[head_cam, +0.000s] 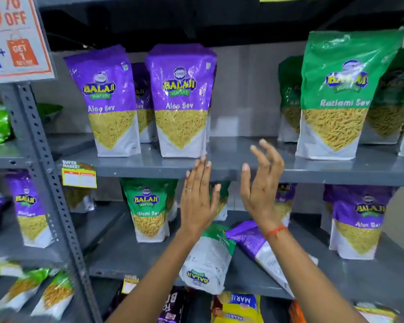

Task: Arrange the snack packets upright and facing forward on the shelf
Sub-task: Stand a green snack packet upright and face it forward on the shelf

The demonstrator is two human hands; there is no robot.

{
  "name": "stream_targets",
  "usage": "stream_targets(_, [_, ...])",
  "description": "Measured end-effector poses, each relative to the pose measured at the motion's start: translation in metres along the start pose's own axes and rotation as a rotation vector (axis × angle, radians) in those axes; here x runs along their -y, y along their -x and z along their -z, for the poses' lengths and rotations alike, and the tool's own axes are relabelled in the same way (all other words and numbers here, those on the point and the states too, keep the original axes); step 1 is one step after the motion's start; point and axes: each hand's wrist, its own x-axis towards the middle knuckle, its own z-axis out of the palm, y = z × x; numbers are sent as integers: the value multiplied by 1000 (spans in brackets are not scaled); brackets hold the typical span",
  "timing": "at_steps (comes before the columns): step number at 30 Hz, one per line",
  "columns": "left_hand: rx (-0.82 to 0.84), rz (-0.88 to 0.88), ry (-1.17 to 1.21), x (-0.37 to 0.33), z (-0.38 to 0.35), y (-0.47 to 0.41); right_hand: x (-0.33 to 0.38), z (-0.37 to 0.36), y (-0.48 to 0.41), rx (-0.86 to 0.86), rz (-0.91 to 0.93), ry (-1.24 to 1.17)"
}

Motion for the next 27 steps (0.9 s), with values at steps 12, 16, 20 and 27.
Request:
stream_targets(12, [905,985,231,92,-63,131,-52,-45,228,1120,-1109,187])
stream_targets(16, [1044,1464,694,108,-54,123,-59,-50,232,965,-1597,-204])
stream_targets(20, [1187,1593,1005,135,-53,122,-65,-58,234,808,-1818,-577])
stream_targets(27, [907,1519,1399,178,-67,121,-84,-90,214,721,-1560,-830])
